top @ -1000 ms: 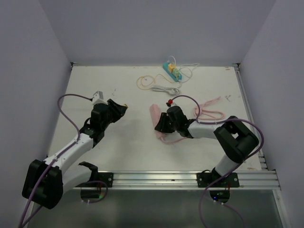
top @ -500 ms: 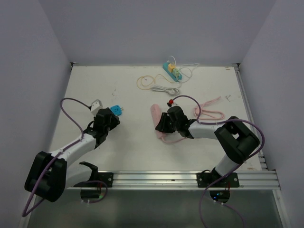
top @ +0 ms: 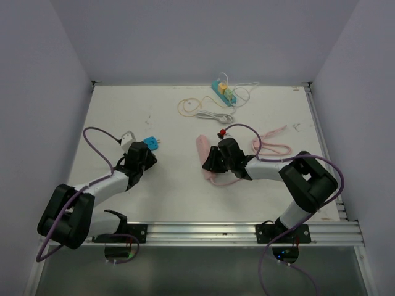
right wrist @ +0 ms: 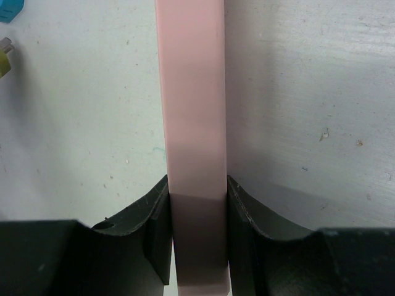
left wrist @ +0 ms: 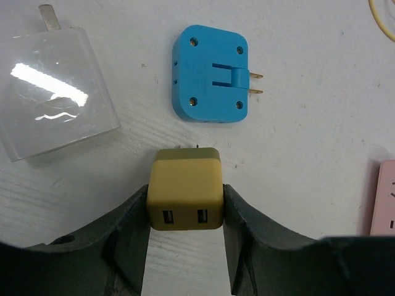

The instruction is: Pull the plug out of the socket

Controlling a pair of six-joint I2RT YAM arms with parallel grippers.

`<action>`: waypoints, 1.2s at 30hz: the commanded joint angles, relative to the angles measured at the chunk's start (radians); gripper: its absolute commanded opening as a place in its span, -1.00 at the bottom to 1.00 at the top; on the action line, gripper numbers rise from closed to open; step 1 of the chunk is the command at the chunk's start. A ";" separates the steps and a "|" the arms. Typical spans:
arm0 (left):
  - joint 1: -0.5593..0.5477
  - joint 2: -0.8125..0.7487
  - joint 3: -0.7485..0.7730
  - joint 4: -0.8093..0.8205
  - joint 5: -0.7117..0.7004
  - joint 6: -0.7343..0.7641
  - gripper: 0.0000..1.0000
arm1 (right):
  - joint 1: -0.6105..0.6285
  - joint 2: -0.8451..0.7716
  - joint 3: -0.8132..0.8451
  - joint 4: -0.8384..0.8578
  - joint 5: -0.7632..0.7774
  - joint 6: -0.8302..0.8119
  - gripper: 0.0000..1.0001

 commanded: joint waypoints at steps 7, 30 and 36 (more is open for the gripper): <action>0.003 -0.050 -0.031 0.001 0.023 -0.013 0.57 | -0.013 0.063 -0.068 -0.245 0.072 -0.027 -1.00; 0.014 -0.444 0.420 -0.521 -0.091 0.295 1.00 | -0.186 -0.231 -0.052 -0.524 0.307 -0.035 -1.00; 0.017 -0.530 0.431 -0.544 -0.202 0.428 1.00 | -0.348 -0.285 -0.028 -0.574 0.316 -0.096 -1.00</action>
